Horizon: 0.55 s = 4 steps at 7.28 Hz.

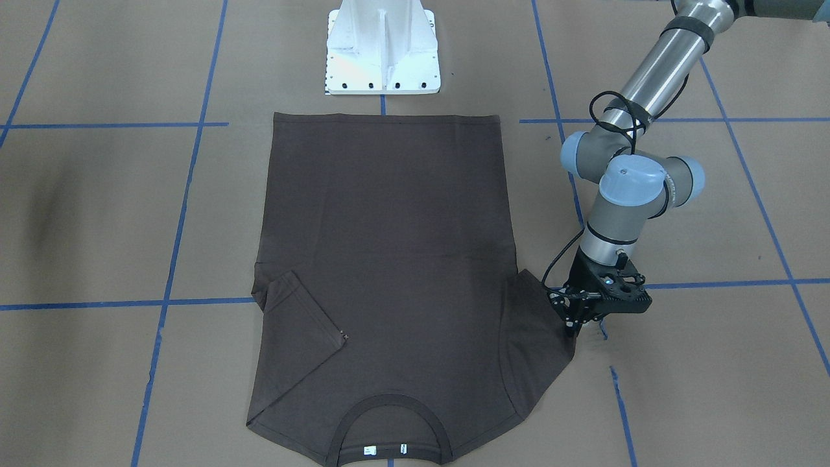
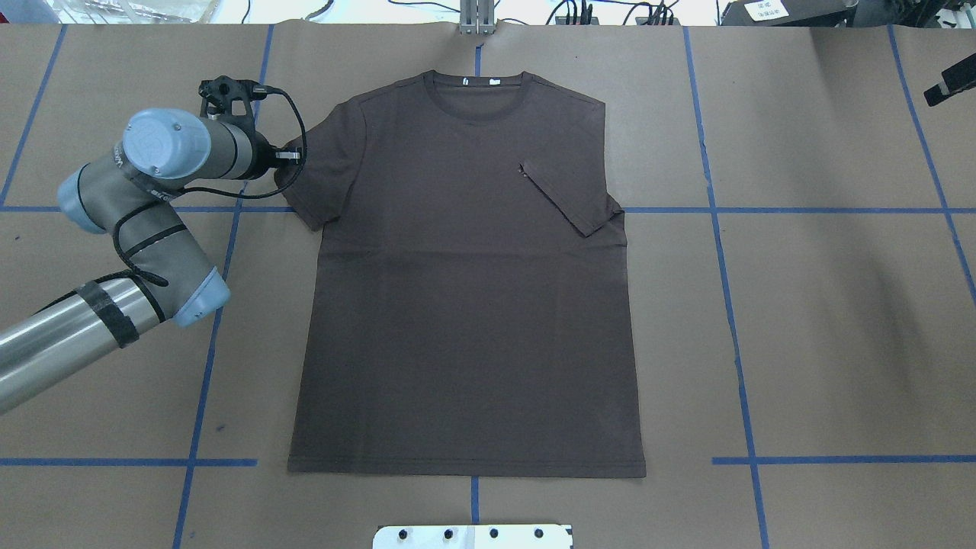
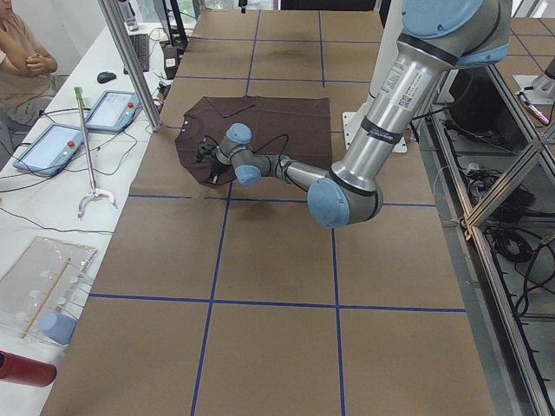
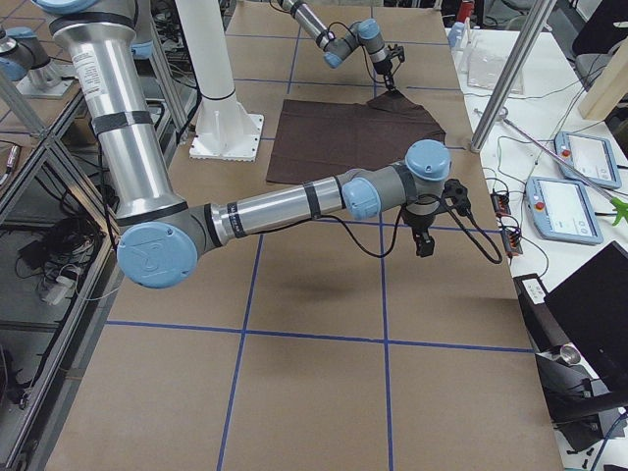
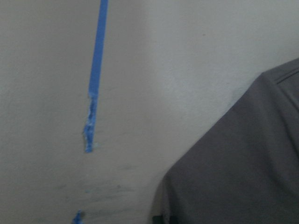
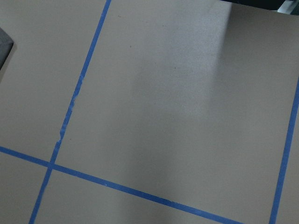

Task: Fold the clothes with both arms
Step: 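Grasp the sleeve with the left gripper and fold it toward the shirt center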

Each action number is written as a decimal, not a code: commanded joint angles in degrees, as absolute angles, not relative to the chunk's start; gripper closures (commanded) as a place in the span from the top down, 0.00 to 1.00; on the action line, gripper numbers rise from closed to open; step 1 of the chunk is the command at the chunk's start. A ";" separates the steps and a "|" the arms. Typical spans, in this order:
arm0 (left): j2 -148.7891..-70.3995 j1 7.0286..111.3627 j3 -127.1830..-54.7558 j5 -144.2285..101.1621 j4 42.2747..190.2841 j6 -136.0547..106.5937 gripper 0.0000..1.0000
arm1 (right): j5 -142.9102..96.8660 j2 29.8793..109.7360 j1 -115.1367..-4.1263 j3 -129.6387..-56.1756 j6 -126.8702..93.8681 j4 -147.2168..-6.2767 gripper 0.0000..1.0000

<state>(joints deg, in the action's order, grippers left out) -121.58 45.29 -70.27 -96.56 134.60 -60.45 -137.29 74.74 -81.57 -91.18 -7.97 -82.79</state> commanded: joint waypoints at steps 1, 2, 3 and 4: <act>-127.58 45.09 -71.97 -96.85 125.48 -61.26 0.00 | -137.20 74.71 -81.56 -91.14 -8.09 -82.79 1.00; -131.01 44.30 -71.98 -96.86 121.07 -62.22 0.00 | -137.20 74.71 -81.56 -91.14 -8.09 -82.79 1.00; -134.53 44.04 -71.55 -96.86 116.85 -65.01 0.00 | -137.20 74.62 -81.56 -91.14 -8.26 -82.79 1.00; -135.78 42.82 -71.46 -96.68 114.81 -65.30 0.00 | -137.20 74.62 -81.56 -91.14 -8.26 -82.79 1.00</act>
